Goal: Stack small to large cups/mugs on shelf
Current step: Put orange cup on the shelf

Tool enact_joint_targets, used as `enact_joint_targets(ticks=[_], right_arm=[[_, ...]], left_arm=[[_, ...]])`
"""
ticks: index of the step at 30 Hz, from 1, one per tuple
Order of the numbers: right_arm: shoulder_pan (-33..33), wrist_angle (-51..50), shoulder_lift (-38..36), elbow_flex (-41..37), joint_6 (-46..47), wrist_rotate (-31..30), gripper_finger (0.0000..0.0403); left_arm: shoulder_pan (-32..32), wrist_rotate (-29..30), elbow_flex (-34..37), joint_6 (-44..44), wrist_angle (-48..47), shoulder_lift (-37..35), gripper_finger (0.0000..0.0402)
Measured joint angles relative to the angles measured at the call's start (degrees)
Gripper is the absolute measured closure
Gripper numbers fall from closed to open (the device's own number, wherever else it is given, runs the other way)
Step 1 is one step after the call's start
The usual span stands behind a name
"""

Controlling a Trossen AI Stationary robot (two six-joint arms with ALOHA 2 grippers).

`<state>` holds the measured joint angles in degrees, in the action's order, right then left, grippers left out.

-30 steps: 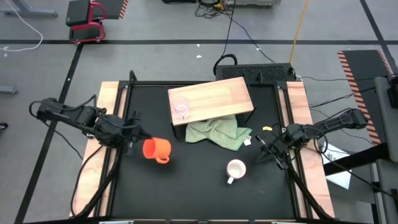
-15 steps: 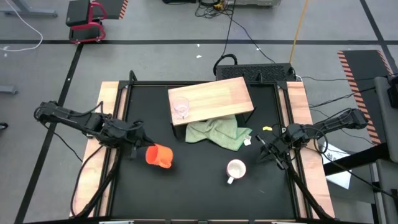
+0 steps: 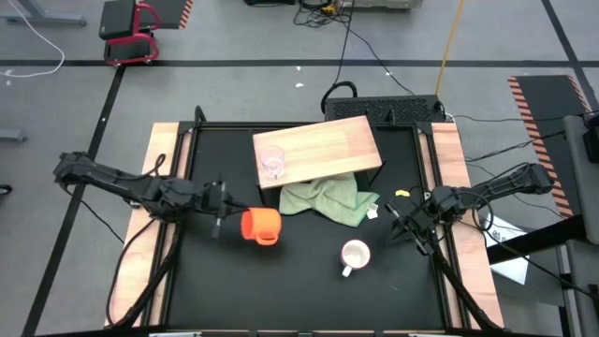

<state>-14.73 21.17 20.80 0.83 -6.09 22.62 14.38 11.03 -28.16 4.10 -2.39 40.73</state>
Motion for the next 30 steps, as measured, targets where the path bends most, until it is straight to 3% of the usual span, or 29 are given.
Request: enact_joint_targets(ticks=[25,30], right_arm=[[0.0,0.0,0.0,0.0,0.9,0.0,0.0403],[0.0,0.0,0.0,0.0,0.8,0.0,0.0403]], left_arm=[[-2.3,-1.5,0.0,1.7,-0.8,0.9,0.0401],[-2.3,-0.9,0.0,2.3,4.6,0.9,0.0401]])
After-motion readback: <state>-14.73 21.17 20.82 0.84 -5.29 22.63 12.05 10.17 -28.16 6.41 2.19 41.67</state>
